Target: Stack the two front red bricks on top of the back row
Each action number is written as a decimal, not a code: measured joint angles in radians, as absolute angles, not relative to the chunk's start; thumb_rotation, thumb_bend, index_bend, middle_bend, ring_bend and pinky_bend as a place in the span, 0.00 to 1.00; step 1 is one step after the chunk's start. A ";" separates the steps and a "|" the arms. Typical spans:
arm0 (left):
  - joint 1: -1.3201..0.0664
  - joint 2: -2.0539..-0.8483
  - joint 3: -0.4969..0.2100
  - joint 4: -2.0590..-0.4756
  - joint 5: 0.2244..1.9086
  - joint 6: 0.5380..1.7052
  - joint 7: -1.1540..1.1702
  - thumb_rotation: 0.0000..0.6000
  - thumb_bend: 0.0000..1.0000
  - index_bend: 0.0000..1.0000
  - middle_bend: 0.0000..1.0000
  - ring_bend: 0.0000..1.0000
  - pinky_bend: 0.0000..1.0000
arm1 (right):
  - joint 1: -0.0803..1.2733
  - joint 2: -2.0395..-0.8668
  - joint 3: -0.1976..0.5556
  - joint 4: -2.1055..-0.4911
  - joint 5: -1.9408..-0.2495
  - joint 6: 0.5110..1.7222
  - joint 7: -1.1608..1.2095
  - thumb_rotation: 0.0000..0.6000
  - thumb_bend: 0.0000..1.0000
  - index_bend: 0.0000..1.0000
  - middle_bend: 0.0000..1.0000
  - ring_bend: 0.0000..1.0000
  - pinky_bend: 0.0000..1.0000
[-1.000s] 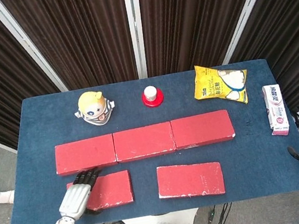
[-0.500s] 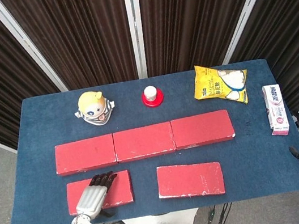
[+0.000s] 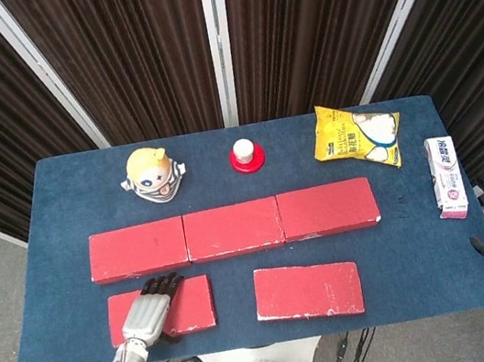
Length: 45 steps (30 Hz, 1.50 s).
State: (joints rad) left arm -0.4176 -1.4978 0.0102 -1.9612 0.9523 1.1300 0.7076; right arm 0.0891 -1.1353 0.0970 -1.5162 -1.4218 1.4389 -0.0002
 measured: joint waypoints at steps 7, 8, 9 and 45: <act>-0.444 -1.489 -0.003 -1.958 0.916 1.124 0.685 1.00 0.00 0.02 0.00 0.00 0.00 | 0.092 -1.151 0.092 -1.499 -1.423 1.430 0.008 1.00 0.16 0.00 0.00 0.00 0.00; -0.446 -1.488 -0.004 -1.958 0.912 1.123 0.682 1.00 0.00 0.02 0.01 0.00 0.00 | 0.092 -1.151 0.092 -1.498 -1.424 1.430 0.008 1.00 0.16 0.00 0.00 0.00 0.00; -0.449 -1.487 -0.004 -1.958 0.909 1.122 0.678 1.00 0.00 0.02 0.01 0.00 0.00 | 0.093 -1.152 0.093 -1.498 -1.425 1.431 0.008 1.00 0.17 0.00 0.00 0.00 0.00; -0.483 -1.420 0.044 -2.068 0.934 1.205 0.665 1.00 0.06 0.02 0.26 0.00 0.00 | 0.088 -1.147 0.107 -1.501 -1.423 1.453 0.016 1.00 0.18 0.00 0.00 0.00 0.00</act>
